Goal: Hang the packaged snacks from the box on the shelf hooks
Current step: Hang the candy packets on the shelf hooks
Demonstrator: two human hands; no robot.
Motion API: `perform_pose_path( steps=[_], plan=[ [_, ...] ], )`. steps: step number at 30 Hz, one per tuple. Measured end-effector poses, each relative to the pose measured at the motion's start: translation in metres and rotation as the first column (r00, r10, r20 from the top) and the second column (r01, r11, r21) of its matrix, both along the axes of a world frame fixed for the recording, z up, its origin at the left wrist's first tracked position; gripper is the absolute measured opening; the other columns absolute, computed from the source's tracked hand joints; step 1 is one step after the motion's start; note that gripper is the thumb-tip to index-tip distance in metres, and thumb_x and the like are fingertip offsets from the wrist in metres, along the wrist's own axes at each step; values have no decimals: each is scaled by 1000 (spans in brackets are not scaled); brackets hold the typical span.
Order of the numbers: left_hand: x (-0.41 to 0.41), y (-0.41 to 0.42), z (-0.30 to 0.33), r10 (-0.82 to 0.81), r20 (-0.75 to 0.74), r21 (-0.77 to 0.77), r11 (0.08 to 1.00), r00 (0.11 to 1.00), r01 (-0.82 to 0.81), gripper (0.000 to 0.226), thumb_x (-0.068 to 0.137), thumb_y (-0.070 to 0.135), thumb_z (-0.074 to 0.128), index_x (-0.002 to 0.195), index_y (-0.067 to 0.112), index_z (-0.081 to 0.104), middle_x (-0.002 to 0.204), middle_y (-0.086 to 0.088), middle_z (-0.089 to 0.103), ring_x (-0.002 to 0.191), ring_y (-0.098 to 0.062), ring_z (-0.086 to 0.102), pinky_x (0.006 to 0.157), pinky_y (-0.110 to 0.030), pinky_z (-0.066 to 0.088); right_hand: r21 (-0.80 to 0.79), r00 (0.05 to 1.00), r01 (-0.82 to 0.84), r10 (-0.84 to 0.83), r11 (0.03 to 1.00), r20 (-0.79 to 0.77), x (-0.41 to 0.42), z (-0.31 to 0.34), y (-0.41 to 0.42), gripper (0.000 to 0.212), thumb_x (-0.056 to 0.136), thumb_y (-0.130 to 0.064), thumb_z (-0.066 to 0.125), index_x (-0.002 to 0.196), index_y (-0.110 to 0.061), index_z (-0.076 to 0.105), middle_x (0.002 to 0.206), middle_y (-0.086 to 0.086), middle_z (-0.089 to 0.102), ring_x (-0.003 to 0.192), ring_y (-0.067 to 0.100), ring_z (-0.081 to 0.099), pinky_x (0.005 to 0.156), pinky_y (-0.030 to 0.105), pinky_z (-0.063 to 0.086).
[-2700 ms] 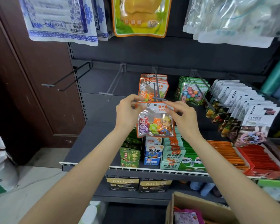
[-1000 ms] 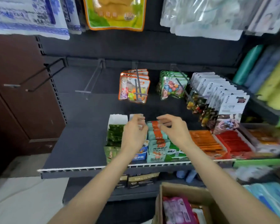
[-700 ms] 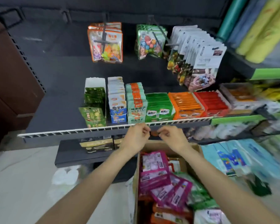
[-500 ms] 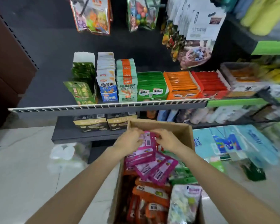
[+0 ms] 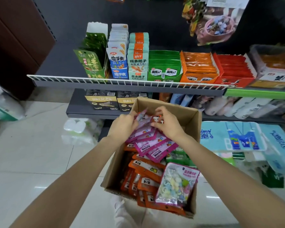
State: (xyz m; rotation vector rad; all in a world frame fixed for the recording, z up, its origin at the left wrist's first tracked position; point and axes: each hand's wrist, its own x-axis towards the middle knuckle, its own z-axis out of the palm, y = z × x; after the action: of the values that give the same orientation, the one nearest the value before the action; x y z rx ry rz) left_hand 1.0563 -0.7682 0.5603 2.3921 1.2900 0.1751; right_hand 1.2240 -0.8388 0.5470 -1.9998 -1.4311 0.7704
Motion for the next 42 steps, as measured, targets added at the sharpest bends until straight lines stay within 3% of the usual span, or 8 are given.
perform_pose_path(
  steps=[5,13,16,22,25,32,37,42],
  plan=[
    [-22,-2,9,299,263,-158,951,917,-264,21,85,12,58,104,5,65,96,-9,71,92,-24,66,83,-30,51,-10,994,-87,87,996,72,-3,0,10,28,86,-12,65,114,-16,60,112,5,64,106,20,59,93,33,46],
    [-24,-2,30,341,362,-126,940,867,-317,16,90,8,54,101,1,64,100,-10,70,95,-20,65,73,-21,47,38,967,-184,174,982,188,-6,8,30,10,87,-19,64,93,-12,68,105,4,61,98,20,55,85,35,43],
    [-30,6,41,357,429,-115,933,829,-342,15,94,10,53,98,1,64,99,-9,70,89,-14,63,67,-17,43,121,990,-135,130,983,49,0,29,29,9,92,-21,57,85,-16,59,86,-6,63,77,8,56,66,25,40],
    [-29,17,70,276,513,-107,960,813,-258,14,94,13,52,89,5,62,82,-1,66,74,-11,58,54,-6,36,232,986,-37,74,972,-151,10,79,31,18,92,-18,58,74,-21,54,79,-2,65,73,9,60,61,16,44],
    [-19,18,88,234,537,-102,972,810,-213,17,95,18,51,80,12,54,65,6,57,58,-7,48,52,-15,35,286,979,2,56,958,-195,6,104,31,15,93,-17,56,78,-16,57,75,-8,63,68,2,59,61,13,43],
    [-6,18,137,156,595,-79,988,788,-135,15,89,24,63,93,10,60,90,-8,68,83,-23,64,72,-36,52,425,985,134,-72,895,-159,0,150,35,15,93,-20,56,79,-25,55,76,-10,62,73,3,61,63,16,45],
    [-8,21,176,232,638,-7,955,735,-295,12,88,20,65,85,14,56,80,1,62,68,-8,55,54,-6,40,472,975,31,78,881,-209,-10,189,32,40,89,-11,61,115,-35,41,97,-14,60,87,-2,61,60,14,52],
    [-7,40,205,342,728,-145,924,595,-355,21,79,23,74,83,6,63,83,-9,69,75,-21,64,59,-26,45,504,997,-22,53,863,-48,-15,210,40,32,88,-11,62,113,-29,61,107,-6,55,94,1,50,69,-4,36]
  ],
)
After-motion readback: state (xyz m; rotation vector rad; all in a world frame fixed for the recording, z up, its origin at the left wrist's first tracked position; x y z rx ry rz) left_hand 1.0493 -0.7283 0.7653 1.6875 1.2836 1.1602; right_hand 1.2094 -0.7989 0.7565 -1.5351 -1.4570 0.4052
